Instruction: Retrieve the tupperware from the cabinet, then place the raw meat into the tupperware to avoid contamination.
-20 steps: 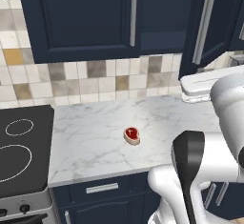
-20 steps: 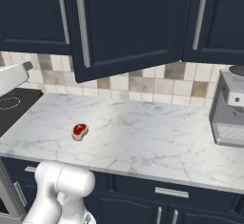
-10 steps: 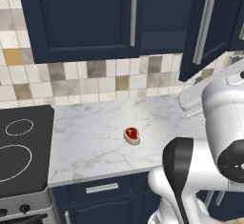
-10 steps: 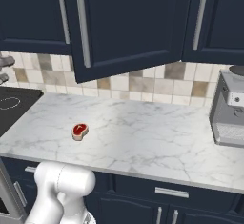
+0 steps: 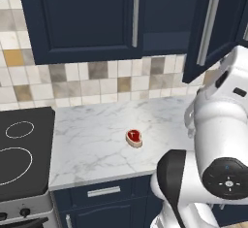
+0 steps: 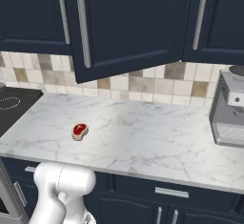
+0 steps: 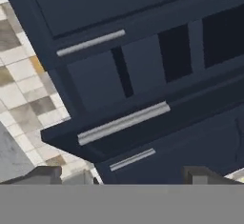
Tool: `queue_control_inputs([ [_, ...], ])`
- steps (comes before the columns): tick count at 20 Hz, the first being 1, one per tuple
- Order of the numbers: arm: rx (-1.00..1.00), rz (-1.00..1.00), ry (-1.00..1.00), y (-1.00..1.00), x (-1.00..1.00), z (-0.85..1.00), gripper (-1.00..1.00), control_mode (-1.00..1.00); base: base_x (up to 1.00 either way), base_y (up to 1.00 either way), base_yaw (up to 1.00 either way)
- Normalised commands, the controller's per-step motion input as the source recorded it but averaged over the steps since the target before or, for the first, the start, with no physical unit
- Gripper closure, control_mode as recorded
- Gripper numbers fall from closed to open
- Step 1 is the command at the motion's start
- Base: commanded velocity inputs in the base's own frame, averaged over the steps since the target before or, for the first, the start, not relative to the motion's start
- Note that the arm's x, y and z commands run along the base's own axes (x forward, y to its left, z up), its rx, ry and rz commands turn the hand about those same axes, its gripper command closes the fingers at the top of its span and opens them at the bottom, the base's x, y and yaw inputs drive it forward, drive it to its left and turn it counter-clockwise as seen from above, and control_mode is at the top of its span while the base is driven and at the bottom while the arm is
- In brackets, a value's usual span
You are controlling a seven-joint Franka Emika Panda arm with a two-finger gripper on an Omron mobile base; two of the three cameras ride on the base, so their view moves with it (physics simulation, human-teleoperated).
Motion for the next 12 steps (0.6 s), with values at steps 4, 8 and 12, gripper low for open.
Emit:
queue_control_inputs([
  [4,-0.4,-0.09,0.18,0.1,0.0,-0.08,-1.0,-1.0,0.0,0.0,0.0],
  [8,-0.25,-0.2,0.14,0.0,0.2,-0.01,-1.0,-1.0,0.0,0.0,0.0],
  [12,-0.16,-0.26,0.1,-0.05,0.47,-0.04,-1.0,-1.0,0.0,0.0,0.0],
])
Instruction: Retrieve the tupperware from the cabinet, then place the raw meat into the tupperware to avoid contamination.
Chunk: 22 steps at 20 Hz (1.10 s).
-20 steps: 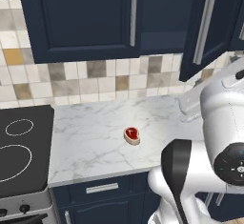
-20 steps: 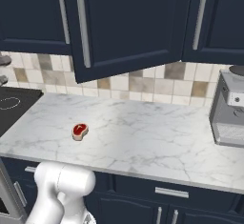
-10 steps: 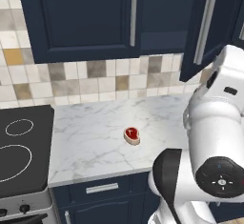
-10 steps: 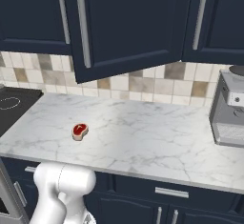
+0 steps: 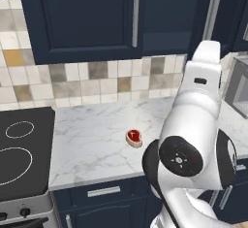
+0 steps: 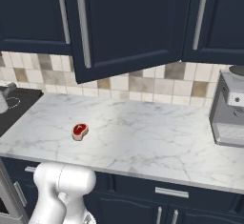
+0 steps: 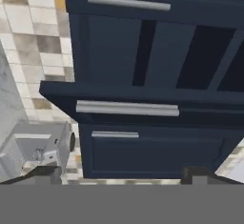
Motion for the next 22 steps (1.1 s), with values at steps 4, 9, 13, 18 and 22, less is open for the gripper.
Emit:
queue_control_inputs([
  [4,-0.07,-0.21,0.0,-0.01,0.45,-0.17,-1.0,-1.0,0.0,0.0,0.0],
  [9,0.01,-0.09,-0.04,0.0,0.31,-0.13,-1.0,-1.0,0.0,0.0,0.0],
  [13,0.08,-0.01,-0.01,-0.01,0.2,-0.03,-1.0,-1.0,0.0,0.0,0.0],
  [18,0.09,0.0,0.0,-0.03,0.17,0.0,-1.0,-1.0,0.0,0.0,0.0],
  [22,0.06,0.0,0.02,-0.03,0.26,0.0,-1.0,-1.0,0.0,0.0,0.0],
])
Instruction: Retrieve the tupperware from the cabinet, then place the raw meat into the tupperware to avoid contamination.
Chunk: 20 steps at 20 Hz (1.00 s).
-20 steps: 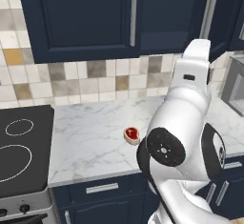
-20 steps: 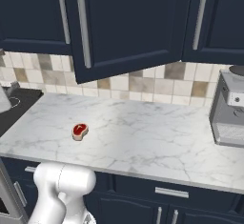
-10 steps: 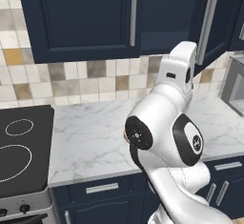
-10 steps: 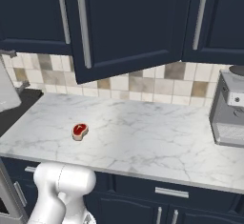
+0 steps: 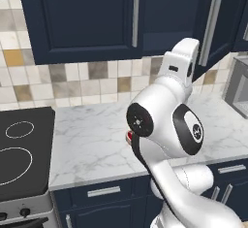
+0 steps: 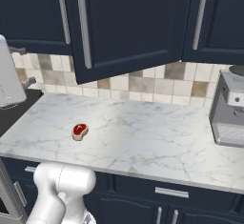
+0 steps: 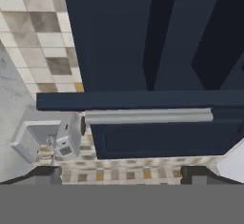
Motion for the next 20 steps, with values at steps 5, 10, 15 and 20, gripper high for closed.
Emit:
queue_control_inputs([
  [5,0.02,0.0,0.01,-0.02,0.37,0.0,-1.0,-1.0,0.0,0.0,0.0],
  [10,0.01,0.0,0.01,-0.06,0.36,-0.01,-1.0,-1.0,0.0,0.0,0.0],
  [15,0.0,0.0,0.0,-0.05,0.33,-0.02,-1.0,-1.0,0.0,0.0,0.0],
  [20,0.0,-0.01,0.0,-0.12,0.32,-0.09,-1.0,-1.0,0.0,0.0,0.0],
])
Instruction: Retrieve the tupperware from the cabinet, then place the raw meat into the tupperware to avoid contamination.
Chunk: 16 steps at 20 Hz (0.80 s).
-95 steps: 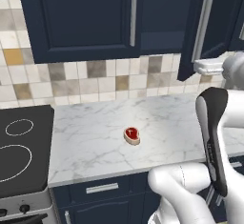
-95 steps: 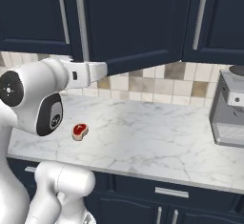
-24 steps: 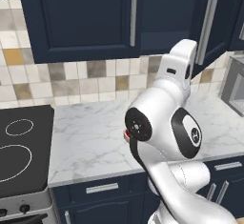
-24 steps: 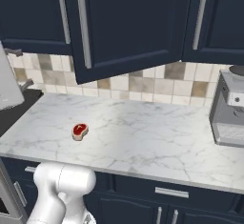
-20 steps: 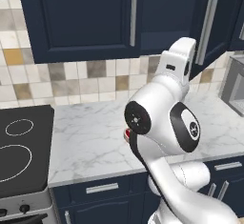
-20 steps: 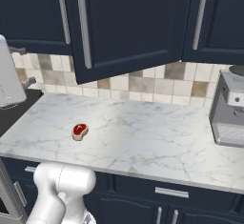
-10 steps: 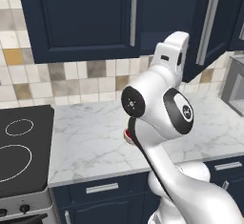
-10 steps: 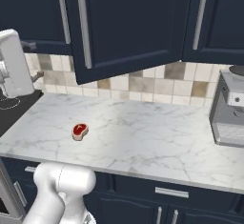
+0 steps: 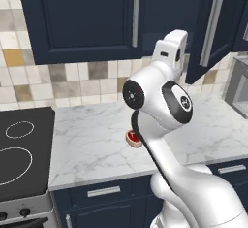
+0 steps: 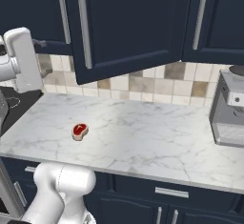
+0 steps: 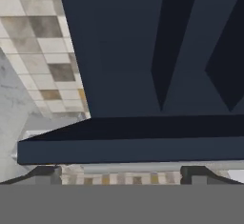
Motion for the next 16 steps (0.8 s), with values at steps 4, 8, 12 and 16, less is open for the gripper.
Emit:
queue_control_inputs([
  [4,0.0,-0.03,0.0,-0.27,0.16,-0.11,-1.0,-1.0,0.0,0.0,0.0],
  [8,0.0,-0.05,0.0,-0.32,0.11,-0.08,-1.0,-1.0,0.0,0.0,0.0],
  [12,0.0,-0.06,0.0,-0.27,0.12,-0.04,-1.0,-1.0,0.0,0.0,0.0],
  [16,0.0,-0.06,0.0,-0.16,0.17,0.0,-1.0,-1.0,0.0,0.0,0.0],
])
